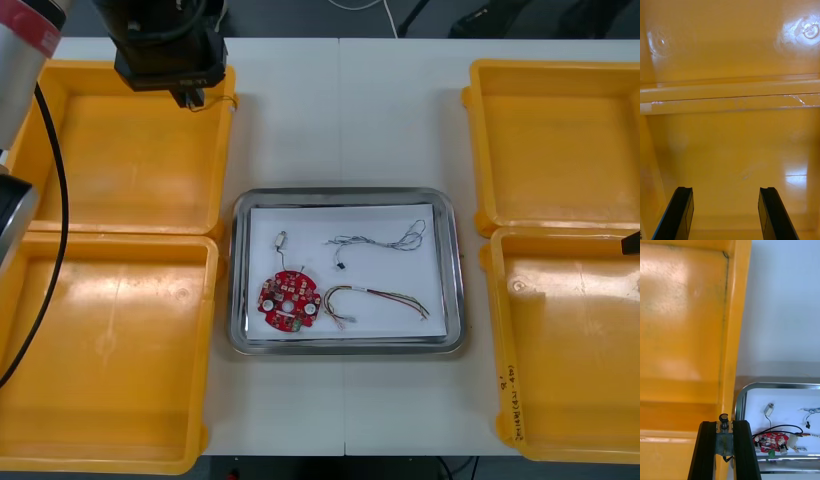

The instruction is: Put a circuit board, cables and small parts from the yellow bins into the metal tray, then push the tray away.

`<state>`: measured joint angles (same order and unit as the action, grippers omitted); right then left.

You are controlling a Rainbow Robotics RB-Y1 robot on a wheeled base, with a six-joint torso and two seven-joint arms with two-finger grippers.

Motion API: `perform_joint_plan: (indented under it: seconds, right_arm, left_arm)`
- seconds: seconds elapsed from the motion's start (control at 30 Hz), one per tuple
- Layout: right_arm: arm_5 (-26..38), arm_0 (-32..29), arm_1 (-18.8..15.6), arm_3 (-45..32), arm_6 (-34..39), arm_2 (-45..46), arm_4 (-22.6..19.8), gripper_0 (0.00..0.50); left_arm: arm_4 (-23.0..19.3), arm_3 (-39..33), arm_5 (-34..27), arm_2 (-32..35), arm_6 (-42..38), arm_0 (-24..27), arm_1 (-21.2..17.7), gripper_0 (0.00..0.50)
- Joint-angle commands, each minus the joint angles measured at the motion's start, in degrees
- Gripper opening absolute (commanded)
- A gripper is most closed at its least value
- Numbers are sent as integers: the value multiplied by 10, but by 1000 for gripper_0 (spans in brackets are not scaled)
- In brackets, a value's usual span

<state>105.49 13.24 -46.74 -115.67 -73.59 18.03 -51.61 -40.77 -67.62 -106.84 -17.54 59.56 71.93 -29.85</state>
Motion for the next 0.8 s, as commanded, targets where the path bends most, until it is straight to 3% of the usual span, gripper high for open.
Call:
perform_joint_plan:
  seconds: [0.03,0.43,0.8]
  right_arm:
    - [-2,-2,1,-15,-2,20,-4,500]
    - [-3,-3,1,-14,-2,20,-4,500]
    - [-3,-3,1,-15,-2,20,-4,500]
  left_arm:
    - [17,-78,-24,-12,-106,-43,30,0]
    - [75,-198,-32,-36,-136,-141,87,0]
    - [82,-203,16,-100,-156,-168,130,0]
